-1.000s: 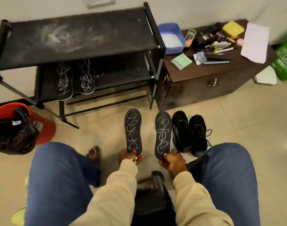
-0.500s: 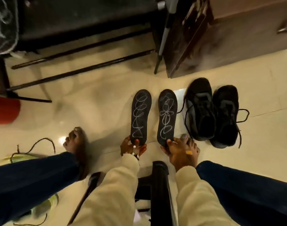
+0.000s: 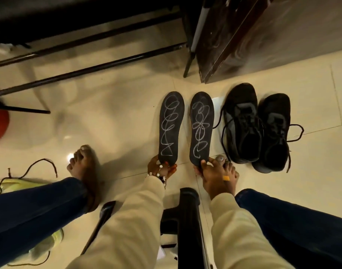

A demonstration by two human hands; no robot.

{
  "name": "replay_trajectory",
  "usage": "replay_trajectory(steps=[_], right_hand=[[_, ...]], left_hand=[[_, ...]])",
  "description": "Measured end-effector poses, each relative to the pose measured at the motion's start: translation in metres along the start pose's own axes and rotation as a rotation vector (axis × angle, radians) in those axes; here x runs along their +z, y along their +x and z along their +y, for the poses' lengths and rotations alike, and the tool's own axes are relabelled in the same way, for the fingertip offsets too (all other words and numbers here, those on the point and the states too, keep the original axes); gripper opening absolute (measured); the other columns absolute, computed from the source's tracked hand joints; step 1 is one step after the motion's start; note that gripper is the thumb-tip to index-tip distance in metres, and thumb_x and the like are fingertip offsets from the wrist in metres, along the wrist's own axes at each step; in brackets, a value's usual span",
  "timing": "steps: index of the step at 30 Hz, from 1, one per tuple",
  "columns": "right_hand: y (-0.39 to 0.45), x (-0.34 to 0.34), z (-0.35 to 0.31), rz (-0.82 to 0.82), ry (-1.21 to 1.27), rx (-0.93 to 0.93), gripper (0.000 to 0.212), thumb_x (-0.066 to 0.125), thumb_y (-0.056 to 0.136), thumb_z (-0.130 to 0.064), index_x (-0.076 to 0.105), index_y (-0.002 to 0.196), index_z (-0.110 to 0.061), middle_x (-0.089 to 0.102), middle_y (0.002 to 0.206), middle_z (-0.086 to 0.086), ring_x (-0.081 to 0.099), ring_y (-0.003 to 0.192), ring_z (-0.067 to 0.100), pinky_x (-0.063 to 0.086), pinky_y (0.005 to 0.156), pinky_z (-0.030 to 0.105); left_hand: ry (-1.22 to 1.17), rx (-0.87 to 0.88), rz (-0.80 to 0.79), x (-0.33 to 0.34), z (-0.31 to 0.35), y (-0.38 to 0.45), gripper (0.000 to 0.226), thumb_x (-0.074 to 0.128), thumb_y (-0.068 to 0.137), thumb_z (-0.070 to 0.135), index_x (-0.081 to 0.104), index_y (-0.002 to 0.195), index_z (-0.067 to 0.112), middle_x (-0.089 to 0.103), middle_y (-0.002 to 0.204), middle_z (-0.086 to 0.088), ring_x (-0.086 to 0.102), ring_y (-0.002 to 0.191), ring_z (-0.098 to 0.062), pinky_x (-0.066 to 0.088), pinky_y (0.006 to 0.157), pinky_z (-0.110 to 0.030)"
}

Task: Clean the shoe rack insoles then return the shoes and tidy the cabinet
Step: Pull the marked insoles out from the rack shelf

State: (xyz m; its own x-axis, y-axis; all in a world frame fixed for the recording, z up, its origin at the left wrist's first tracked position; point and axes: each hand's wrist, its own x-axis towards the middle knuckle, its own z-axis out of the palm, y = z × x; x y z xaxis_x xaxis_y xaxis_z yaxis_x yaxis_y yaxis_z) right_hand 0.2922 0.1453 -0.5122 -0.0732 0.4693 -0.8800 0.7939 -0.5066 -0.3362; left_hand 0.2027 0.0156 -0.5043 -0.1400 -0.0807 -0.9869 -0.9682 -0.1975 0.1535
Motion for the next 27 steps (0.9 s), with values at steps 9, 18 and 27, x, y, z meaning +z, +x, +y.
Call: replay_trajectory(steps=[9, 18, 27], right_hand=[[-0.03, 0.005, -0.033, -0.026, -0.193, 0.013, 0.031, 0.058, 0.088, -0.009, 0.054, 0.118, -0.003, 0.058, 0.114, 0.02, 0.059, 0.105, 0.038, 0.052, 0.092, 0.045], [-0.186, 0.086, -0.169, -0.218, 0.041, -0.305, 0.011, 0.053, 0.092, -0.005, 0.064, 0.092, -0.005, 0.065, 0.071, 0.01, 0.061, 0.059, 0.021, 0.053, 0.055, 0.028], [-0.322, 0.192, -0.245, -0.493, 0.099, -0.486, 0.025, 0.066, 0.088, -0.028, 0.061, 0.094, -0.005, 0.065, 0.072, 0.012, 0.061, 0.06, 0.02, 0.055, 0.062, 0.032]], left_hand=[[0.423, 0.015, 0.019, -0.006, 0.034, -0.026, 0.015, 0.053, 0.095, 0.007, 0.056, 0.082, 0.014, 0.058, 0.087, -0.012, 0.062, 0.067, -0.026, 0.053, 0.068, -0.039], [-0.107, 0.322, -0.295, -0.089, 0.171, -0.148, 0.034, 0.036, 0.096, 0.02, 0.067, 0.083, 0.014, 0.073, 0.068, -0.005, 0.071, 0.058, -0.024, 0.048, 0.072, -0.029], [-0.417, 0.647, -0.013, -0.174, 0.302, -0.232, 0.026, 0.053, 0.098, 0.028, 0.055, 0.113, 0.006, 0.061, 0.088, -0.01, 0.065, 0.06, -0.02, 0.057, 0.053, -0.028]])
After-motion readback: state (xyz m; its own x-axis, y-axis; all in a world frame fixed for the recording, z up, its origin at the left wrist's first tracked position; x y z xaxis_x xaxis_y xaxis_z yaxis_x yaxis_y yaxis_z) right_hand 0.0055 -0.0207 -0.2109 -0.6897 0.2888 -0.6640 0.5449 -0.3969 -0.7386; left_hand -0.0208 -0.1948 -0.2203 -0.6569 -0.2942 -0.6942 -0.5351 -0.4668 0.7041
